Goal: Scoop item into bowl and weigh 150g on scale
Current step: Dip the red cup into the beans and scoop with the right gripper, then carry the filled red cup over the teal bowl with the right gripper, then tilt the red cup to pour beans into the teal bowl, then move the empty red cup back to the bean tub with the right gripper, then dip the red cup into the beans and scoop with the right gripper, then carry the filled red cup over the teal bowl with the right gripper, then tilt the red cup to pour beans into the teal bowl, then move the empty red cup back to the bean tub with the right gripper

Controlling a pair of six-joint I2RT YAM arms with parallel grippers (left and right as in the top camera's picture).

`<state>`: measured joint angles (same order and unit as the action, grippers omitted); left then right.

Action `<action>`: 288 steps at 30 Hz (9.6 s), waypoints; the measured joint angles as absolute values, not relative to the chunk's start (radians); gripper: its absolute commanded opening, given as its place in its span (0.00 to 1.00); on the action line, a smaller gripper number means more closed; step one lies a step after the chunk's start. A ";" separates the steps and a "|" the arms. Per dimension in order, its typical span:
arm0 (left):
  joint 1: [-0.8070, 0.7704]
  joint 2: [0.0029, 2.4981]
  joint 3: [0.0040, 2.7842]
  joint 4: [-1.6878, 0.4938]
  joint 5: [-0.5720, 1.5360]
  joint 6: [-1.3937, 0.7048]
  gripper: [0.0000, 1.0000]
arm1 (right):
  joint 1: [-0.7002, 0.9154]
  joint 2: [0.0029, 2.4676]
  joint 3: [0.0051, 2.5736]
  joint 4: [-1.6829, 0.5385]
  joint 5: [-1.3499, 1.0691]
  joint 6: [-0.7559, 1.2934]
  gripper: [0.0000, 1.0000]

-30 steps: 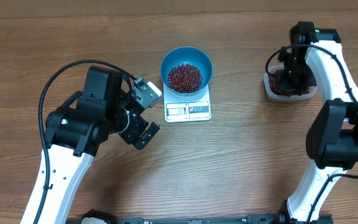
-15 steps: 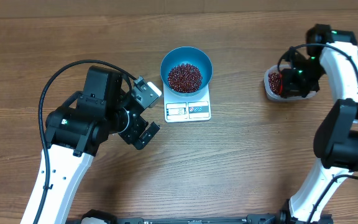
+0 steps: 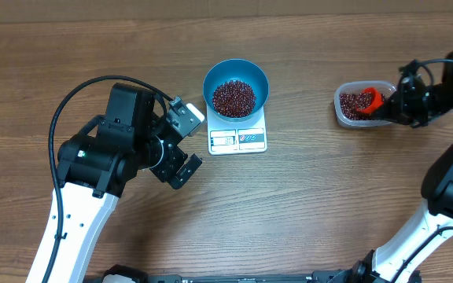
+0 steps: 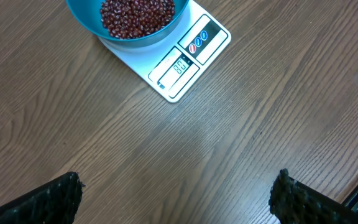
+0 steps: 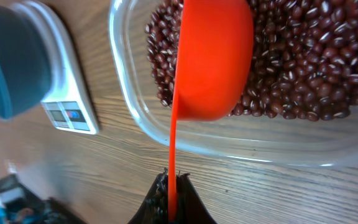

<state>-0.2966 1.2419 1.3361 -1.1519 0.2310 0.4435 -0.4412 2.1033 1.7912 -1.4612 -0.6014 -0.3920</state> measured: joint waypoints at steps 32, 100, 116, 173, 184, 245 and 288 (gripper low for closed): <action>-0.297 1.242 1.336 -1.152 0.231 0.443 1.00 | -0.343 2.095 1.798 -1.695 -1.004 -0.662 0.04; -0.297 1.242 1.336 -1.152 0.231 0.443 1.00 | 0.236 1.748 1.930 -1.525 0.270 -0.185 0.04; -0.297 1.242 1.336 -1.151 0.231 0.443 1.00 | -0.047 1.956 1.866 -1.494 0.216 -0.138 0.04; -0.297 1.242 1.336 -1.152 0.231 0.443 1.00 | -0.506 2.152 1.856 -1.635 -0.678 -0.543 0.04; -0.297 1.242 1.336 -1.152 0.231 0.443 1.00 | -0.569 2.153 1.856 -1.695 -0.808 -0.655 0.04; -0.297 1.242 1.336 -1.152 0.231 0.443 1.00 | 0.524 2.039 1.893 -1.137 0.178 -0.313 0.04; -0.297 1.242 1.336 -1.152 0.231 0.443 1.00 | -0.080 1.752 1.600 -1.236 0.183 -0.191 0.04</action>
<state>-0.2966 1.2419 1.3361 -1.1519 0.2306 0.4435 -0.0795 1.7515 1.6005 -1.2362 0.1829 -0.1909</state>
